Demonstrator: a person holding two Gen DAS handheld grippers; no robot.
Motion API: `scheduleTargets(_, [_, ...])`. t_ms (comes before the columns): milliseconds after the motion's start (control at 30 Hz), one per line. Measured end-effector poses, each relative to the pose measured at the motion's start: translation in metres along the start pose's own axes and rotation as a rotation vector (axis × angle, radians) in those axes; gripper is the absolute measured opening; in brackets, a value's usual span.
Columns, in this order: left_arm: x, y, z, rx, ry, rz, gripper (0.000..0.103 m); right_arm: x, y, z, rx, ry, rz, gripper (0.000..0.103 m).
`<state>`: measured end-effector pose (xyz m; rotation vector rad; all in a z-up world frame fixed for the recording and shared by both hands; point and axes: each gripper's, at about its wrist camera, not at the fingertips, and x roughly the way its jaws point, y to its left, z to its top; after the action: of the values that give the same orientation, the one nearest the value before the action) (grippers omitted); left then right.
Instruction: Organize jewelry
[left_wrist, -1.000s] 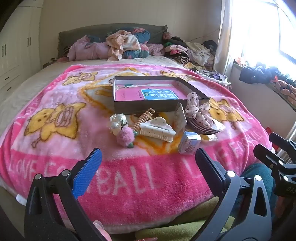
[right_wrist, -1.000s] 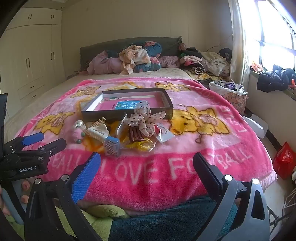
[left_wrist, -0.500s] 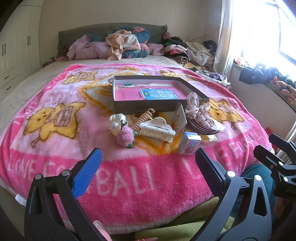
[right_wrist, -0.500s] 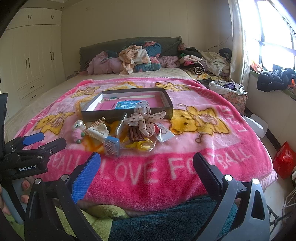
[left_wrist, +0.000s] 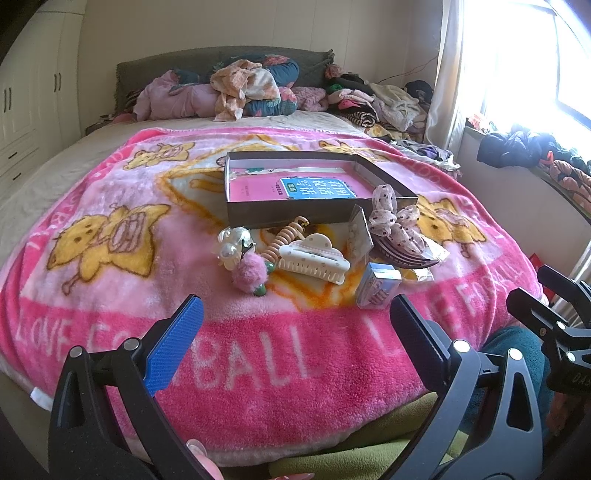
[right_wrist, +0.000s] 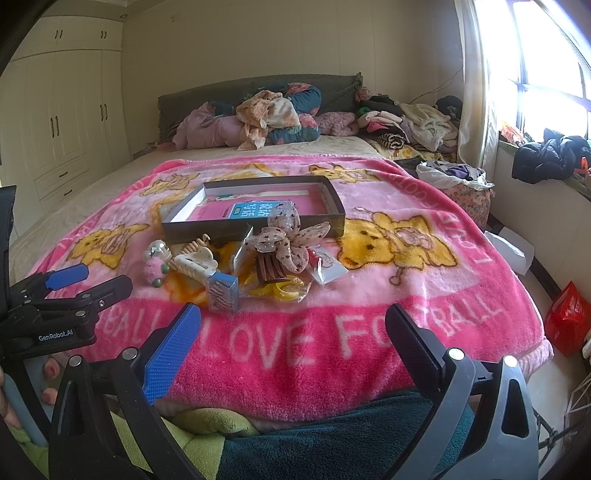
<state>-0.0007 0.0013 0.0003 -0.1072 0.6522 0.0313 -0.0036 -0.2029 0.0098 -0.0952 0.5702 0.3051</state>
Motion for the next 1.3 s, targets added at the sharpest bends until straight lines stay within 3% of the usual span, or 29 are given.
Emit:
scheduleTargets(600, [0.004,-0.016,0.004,-0.009,0.004,0.0,0.093,0.002,0.002,-0.002,-0.004,0.006,0.002,0.097])
scheduleTargets(1300, [0.032,0.028,0.006,-0.103,0.071,-0.004,0.093,0.032,0.019,0.001,-0.047,0.059,0.025,0.097])
